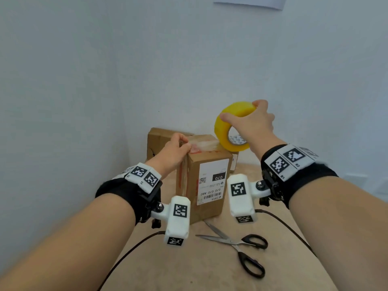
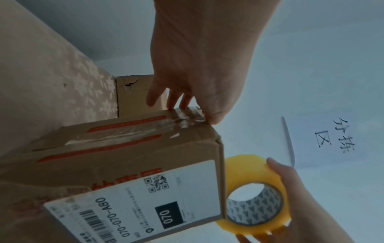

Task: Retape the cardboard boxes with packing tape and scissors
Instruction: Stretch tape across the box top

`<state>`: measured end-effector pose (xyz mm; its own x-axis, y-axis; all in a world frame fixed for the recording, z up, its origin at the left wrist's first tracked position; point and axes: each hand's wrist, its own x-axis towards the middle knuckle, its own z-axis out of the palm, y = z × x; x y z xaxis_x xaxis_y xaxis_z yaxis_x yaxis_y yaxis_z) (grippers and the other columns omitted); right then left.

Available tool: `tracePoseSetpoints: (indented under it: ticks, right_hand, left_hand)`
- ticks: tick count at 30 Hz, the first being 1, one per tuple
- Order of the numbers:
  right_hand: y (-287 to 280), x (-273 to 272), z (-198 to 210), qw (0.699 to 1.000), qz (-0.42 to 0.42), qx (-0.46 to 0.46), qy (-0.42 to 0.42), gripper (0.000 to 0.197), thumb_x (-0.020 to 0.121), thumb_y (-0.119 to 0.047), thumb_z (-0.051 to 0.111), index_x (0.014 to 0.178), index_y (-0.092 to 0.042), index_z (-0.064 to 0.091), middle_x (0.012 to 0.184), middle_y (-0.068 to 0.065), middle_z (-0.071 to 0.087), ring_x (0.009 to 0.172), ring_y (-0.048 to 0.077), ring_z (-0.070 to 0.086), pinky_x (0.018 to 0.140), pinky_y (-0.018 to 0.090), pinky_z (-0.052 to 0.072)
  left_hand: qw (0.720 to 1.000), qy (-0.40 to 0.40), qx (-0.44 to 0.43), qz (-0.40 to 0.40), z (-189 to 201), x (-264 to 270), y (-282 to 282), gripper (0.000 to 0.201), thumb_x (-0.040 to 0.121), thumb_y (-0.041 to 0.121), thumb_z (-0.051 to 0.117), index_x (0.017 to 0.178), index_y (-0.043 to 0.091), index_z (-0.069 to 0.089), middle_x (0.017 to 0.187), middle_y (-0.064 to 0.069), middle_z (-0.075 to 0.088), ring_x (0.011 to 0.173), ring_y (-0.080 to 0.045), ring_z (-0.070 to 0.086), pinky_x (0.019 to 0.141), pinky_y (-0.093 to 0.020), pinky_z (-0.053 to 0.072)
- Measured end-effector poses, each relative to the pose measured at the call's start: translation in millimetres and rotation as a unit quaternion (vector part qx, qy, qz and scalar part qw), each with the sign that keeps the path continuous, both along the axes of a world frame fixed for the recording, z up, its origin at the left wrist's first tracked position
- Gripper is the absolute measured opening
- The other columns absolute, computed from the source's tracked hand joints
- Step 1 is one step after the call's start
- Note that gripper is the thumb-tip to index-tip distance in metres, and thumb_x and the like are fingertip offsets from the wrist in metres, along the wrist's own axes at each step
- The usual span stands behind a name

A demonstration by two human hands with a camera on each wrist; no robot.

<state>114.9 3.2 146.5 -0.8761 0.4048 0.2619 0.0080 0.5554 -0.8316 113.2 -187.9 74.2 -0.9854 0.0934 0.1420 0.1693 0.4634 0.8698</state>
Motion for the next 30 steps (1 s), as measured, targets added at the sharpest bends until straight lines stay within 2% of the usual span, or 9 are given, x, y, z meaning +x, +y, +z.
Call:
tracePoseSetpoints:
  ticks: [2, 4, 8, 12, 19, 22, 25, 27, 30]
  right_hand:
    - [0.0, -1.2, -2.4, 1.0, 0.003, -0.008, -0.004, 0.095, 0.06, -0.058, 0.079, 0.135, -0.027, 0.029, 0.131, 0.011, 0.033, 0.118, 0.037, 0.043, 0.098, 0.049, 0.044]
    - [0.1, -2.4, -1.2, 1.0, 0.013, -0.013, -0.005, 0.098, 0.059, -0.061, 0.079, 0.136, -0.027, 0.029, 0.132, 0.011, 0.033, 0.119, 0.036, 0.043, 0.099, 0.05, 0.044]
    - [0.1, -4.2, -1.1, 1.0, 0.014, 0.006, -0.007, 0.101, 0.058, -0.067, 0.077, 0.137, -0.027, 0.029, 0.133, 0.01, 0.033, 0.122, 0.035, 0.041, 0.1, 0.051, 0.042]
    - [2.9, -4.6, -3.9, 1.0, 0.011, 0.022, -0.012, 0.098, 0.063, -0.075, 0.068, 0.139, -0.028, 0.03, 0.135, 0.01, 0.033, 0.126, 0.034, 0.037, 0.101, 0.05, 0.039]
    - [14.0, 2.7, 6.2, 0.998, 0.027, 0.06, 0.017, 0.081, 0.068, -0.078, 0.06, 0.121, -0.02, 0.042, 0.118, 0.0, 0.045, 0.117, 0.024, 0.045, 0.099, 0.043, 0.039]
    - [18.5, 6.6, 14.6, 0.995, 0.076, 0.053, 0.03, 0.063, 0.075, -0.068, 0.064, 0.106, -0.017, 0.046, 0.093, -0.005, 0.05, 0.094, 0.019, 0.051, 0.074, 0.031, 0.04]
    - [19.2, 7.7, 17.6, 0.992, 0.104, 0.069, 0.022, 0.048, 0.079, -0.058, 0.061, 0.089, -0.013, 0.05, 0.084, 0.004, 0.052, 0.079, 0.021, 0.05, 0.068, 0.034, 0.037]
    - [17.5, 9.7, 19.9, 0.992, 0.104, 0.072, 0.009, 0.043, 0.08, -0.053, 0.06, 0.077, -0.011, 0.05, 0.077, 0.006, 0.049, 0.072, 0.021, 0.048, 0.064, 0.034, 0.035]
    - [11.9, 12.7, 25.4, 0.99, 0.093, 0.107, 0.002, 0.051, 0.081, -0.057, 0.059, 0.067, -0.011, 0.044, 0.067, 0.001, 0.043, 0.064, 0.019, 0.043, 0.054, 0.03, 0.03]
  left_hand:
    - [0.993, 0.057, -0.103, 0.019, 6.9, -3.7, 0.4, 0.022, 0.096, 0.025, 0.05, 0.116, 0.016, 0.049, 0.126, -0.01, 0.044, 0.097, -0.018, 0.048, 0.082, -0.029, 0.04]
    - [0.954, 0.142, -0.259, 0.042, 17.7, -5.5, 2.7, 0.028, 0.092, 0.026, 0.058, 0.117, 0.016, 0.056, 0.127, -0.006, 0.043, 0.116, -0.025, 0.041, 0.095, -0.034, 0.035]
    - [0.874, 0.18, -0.448, -0.053, 35.3, 4.4, 21.8, 0.032, 0.099, 0.031, 0.042, 0.098, 0.006, 0.062, 0.109, -0.011, 0.06, 0.107, -0.031, 0.055, 0.083, -0.037, 0.042]
    - [0.856, 0.071, -0.495, -0.127, 25.0, 11.1, 33.6, 0.085, 0.09, 0.068, 0.023, 0.139, 0.0, 0.035, 0.143, -0.021, 0.035, 0.136, -0.033, 0.028, 0.112, -0.042, 0.023]
    - [0.85, 0.054, -0.493, -0.179, 36.7, 11.1, 7.6, 0.065, 0.099, 0.044, 0.038, 0.151, 0.012, 0.015, 0.158, -0.007, 0.013, 0.145, -0.019, 0.013, 0.115, -0.035, 0.01]
    - [0.854, 0.009, -0.49, -0.178, 50.1, 6.9, 2.2, 0.055, 0.098, 0.038, 0.046, 0.145, 0.015, 0.028, 0.145, -0.003, 0.037, 0.132, -0.021, 0.037, 0.11, -0.036, 0.026]
    - [0.898, -0.015, -0.411, -0.157, 52.4, 9.2, 14.2, 0.043, 0.092, 0.046, 0.055, 0.123, 0.019, 0.044, 0.116, 0.003, 0.058, 0.1, -0.014, 0.056, 0.086, -0.027, 0.042]
    - [0.905, 0.018, -0.407, -0.12, 41.3, 11.0, 27.7, 0.067, 0.079, 0.071, 0.051, 0.121, 0.018, 0.05, 0.115, -0.002, 0.061, 0.105, -0.018, 0.058, 0.09, -0.033, 0.046]
    - [0.866, 0.078, -0.492, -0.041, 18.5, 6.4, 40.5, 0.116, 0.063, 0.092, 0.029, 0.137, 0.003, 0.042, 0.14, -0.014, 0.045, 0.131, -0.028, 0.04, 0.109, -0.045, 0.033]
